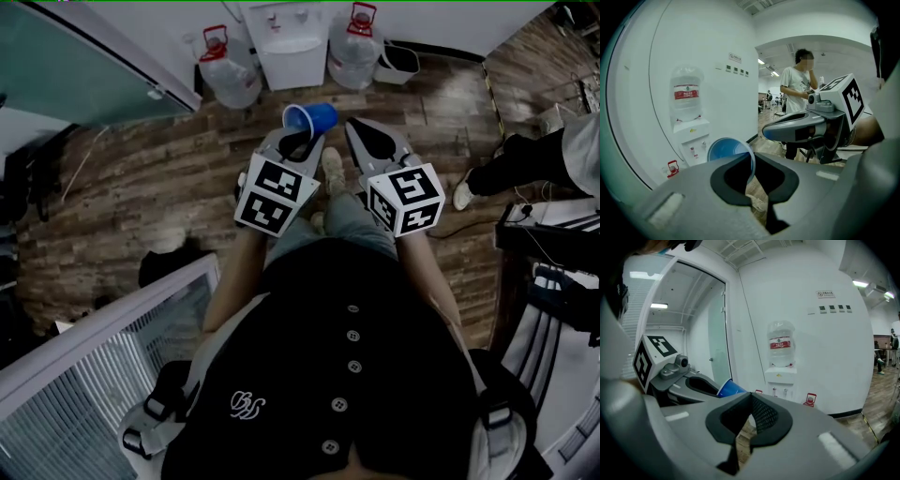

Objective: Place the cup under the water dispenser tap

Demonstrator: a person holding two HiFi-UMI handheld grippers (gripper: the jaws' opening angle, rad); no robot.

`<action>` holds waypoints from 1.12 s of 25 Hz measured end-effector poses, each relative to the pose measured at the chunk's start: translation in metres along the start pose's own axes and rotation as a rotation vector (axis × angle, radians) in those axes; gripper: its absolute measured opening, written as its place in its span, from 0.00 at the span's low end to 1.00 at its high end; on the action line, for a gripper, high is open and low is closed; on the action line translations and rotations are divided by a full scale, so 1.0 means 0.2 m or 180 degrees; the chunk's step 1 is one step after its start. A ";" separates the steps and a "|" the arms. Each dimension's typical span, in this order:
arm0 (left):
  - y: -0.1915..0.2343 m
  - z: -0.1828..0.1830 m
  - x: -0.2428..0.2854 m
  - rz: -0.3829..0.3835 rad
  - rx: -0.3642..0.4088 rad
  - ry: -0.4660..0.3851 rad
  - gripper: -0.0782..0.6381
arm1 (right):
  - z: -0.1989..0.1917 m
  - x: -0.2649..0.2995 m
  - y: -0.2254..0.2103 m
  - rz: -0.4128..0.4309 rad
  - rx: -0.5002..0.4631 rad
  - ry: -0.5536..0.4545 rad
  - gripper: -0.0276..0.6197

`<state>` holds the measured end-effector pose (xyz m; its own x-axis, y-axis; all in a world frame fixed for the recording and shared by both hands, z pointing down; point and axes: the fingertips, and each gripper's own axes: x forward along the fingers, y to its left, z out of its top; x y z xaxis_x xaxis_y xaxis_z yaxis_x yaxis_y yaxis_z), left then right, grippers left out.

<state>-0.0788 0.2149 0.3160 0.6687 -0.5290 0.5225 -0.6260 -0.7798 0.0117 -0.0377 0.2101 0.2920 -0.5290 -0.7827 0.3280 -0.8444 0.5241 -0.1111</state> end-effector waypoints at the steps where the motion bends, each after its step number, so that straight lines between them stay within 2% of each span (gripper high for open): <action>1: 0.01 -0.01 0.01 0.0002 -0.0008 0.0018 0.13 | -0.01 0.02 -0.01 0.0013 0.0004 0.0015 0.04; 5: 0.09 -0.03 0.07 0.0048 -0.0023 0.0080 0.13 | -0.02 0.10 -0.06 0.0065 0.0027 0.0027 0.04; 14: 0.32 0.05 0.27 0.0092 -0.0031 0.0151 0.13 | 0.03 0.36 -0.24 0.0158 0.0062 0.0081 0.04; 28: 0.74 0.34 0.71 0.0175 -0.0044 0.0215 0.13 | 0.22 0.81 -0.73 0.0244 0.0103 0.0135 0.04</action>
<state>-0.0491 0.0020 0.3343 0.6049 -0.5467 0.5789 -0.6667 -0.7453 -0.0072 -0.0034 -0.0084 0.3210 -0.5887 -0.7254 0.3566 -0.8042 0.5703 -0.1674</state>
